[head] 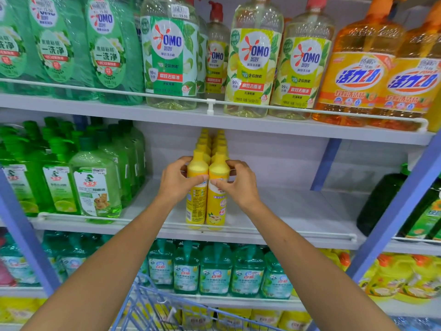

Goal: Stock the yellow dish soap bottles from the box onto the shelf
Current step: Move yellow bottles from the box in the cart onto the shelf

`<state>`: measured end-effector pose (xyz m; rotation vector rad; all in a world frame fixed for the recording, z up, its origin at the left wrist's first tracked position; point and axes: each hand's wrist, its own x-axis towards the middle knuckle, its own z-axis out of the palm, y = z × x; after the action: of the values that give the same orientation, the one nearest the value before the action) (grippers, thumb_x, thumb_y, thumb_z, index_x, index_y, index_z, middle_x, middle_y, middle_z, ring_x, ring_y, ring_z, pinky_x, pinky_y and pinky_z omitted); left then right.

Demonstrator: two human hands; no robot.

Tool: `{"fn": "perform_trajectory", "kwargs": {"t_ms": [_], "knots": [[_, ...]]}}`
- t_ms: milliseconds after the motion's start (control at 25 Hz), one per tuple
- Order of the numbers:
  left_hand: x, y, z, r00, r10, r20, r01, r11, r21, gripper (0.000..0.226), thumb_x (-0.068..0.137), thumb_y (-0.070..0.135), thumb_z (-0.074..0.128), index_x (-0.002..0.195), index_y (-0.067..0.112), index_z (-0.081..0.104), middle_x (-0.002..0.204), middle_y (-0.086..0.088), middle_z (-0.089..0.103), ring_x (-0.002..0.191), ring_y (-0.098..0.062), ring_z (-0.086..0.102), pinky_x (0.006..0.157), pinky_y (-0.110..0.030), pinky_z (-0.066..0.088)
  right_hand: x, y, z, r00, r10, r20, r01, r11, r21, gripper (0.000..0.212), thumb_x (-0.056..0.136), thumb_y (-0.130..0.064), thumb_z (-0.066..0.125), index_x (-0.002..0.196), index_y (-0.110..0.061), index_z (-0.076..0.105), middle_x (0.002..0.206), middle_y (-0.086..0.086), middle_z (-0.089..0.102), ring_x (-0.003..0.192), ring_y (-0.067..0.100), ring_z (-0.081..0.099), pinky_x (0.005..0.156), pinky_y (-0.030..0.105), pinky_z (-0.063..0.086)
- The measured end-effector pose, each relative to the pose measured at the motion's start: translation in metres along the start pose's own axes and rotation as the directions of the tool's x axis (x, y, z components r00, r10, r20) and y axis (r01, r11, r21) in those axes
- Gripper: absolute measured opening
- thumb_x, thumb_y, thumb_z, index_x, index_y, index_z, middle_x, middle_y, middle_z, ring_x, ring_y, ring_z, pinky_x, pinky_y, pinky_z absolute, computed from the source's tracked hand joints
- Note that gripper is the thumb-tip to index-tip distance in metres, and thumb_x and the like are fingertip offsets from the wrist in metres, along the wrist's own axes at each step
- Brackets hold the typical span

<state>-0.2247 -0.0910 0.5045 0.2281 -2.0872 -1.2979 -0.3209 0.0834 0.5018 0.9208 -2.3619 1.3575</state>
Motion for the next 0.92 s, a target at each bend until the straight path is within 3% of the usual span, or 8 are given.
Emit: {"fn": "perform_trajectory", "kwargs": {"t_ms": [160, 320, 600, 760, 920], "knots": [[-0.007, -0.012, -0.001, 0.997, -0.038, 0.064, 0.039, 0.999, -0.020, 0.067, 0.067, 0.031, 0.092, 0.127, 0.020, 0.064, 0.109, 0.005, 0.074, 0.102, -0.013, 0.070, 0.090, -0.036, 0.058, -0.013, 0.012, 0.010, 0.997, 0.074, -0.012, -0.072, 0.989, 0.126, 0.075, 0.067, -0.040, 0.091, 0.131, -0.018, 0.058, 0.119, -0.001, 0.067, 0.102, 0.011, 0.066, 0.087, 0.030, 0.058], [-0.022, -0.034, 0.002, 0.983, -0.140, 0.117, 0.147, 0.988, -0.051, 0.062, 0.073, 0.010, 0.088, 0.129, 0.012, 0.060, 0.115, -0.005, 0.071, 0.106, -0.022, 0.068, 0.099, -0.047, 0.054, -0.031, 0.034, 0.023, 0.990, 0.126, 0.065, -0.135, 0.974, 0.182, 0.069, 0.071, -0.030, 0.091, 0.130, -0.018, 0.057, 0.118, 0.000, 0.069, 0.104, 0.012, 0.067, 0.090, 0.041, 0.059], [-0.031, -0.030, 0.020, 0.984, -0.163, -0.066, 0.164, 0.986, 0.002, 0.055, 0.068, 0.025, 0.093, 0.110, 0.020, 0.059, 0.099, 0.012, 0.068, 0.092, -0.001, 0.064, 0.076, -0.023, 0.053, -0.040, 0.032, 0.041, 0.980, 0.191, -0.055, -0.177, 0.964, 0.199, 0.068, 0.071, -0.043, 0.088, 0.127, -0.021, 0.058, 0.116, -0.007, 0.067, 0.100, 0.004, 0.065, 0.086, 0.030, 0.058], [-0.036, -0.045, 0.013, 0.980, -0.171, 0.100, 0.175, 0.984, -0.028, 0.052, 0.073, 0.013, 0.089, 0.117, 0.020, 0.062, 0.106, 0.007, 0.073, 0.093, -0.003, 0.070, 0.090, -0.031, 0.058, -0.055, 0.047, 0.048, 0.976, 0.210, 0.049, -0.216, 0.954, 0.209, 0.068, 0.072, -0.038, 0.089, 0.130, -0.023, 0.056, 0.117, -0.007, 0.067, 0.103, 0.004, 0.065, 0.090, 0.035, 0.059], [-0.034, -0.048, 0.012, 0.984, -0.159, 0.075, 0.155, 0.986, 0.064, 0.054, 0.067, 0.023, 0.093, 0.113, 0.019, 0.066, 0.098, 0.008, 0.074, 0.087, -0.005, 0.071, 0.077, -0.021, 0.057, -0.057, 0.049, 0.051, 0.973, 0.227, 0.043, -0.231, 0.959, 0.167, 0.068, 0.074, -0.039, 0.088, 0.131, -0.024, 0.055, 0.118, -0.009, 0.067, 0.102, 0.004, 0.064, 0.089, 0.031, 0.059]]}}
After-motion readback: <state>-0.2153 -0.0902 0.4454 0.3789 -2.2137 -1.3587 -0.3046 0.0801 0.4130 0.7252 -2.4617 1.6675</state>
